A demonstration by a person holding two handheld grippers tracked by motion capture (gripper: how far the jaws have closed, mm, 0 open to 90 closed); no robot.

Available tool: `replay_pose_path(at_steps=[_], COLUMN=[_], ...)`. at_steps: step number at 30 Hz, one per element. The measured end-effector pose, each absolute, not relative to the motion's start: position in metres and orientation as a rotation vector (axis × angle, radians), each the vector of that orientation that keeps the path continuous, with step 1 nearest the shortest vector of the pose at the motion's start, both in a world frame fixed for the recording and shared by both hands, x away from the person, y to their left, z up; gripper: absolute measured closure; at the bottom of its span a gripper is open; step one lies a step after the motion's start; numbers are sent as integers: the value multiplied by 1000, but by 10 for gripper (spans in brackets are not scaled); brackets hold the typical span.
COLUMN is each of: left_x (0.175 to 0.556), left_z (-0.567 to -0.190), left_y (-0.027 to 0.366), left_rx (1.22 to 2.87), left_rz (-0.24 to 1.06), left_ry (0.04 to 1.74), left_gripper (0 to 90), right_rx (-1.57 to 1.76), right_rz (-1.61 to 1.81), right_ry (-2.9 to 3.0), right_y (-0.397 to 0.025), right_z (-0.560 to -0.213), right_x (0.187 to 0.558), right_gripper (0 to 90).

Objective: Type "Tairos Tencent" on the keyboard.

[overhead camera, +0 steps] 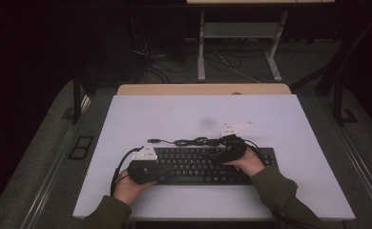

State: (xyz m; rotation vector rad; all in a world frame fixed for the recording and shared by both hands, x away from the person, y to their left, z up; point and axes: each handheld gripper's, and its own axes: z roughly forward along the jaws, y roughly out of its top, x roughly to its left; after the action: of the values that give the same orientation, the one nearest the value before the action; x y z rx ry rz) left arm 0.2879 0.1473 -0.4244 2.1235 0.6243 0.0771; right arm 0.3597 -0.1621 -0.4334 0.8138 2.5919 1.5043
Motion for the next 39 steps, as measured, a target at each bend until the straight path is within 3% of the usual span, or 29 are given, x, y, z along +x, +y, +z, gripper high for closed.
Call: replay_pose_path(at_steps=[39], left_x=[288], left_z=[-439], left_y=[129], left_rx=[2200], left_rz=[15], left_ry=[577], left_gripper=[888], right_rx=[817], right_rz=[1506], right_ry=[2588], right_y=[-162], right_z=[-434], right_x=[360], right_gripper=[311])
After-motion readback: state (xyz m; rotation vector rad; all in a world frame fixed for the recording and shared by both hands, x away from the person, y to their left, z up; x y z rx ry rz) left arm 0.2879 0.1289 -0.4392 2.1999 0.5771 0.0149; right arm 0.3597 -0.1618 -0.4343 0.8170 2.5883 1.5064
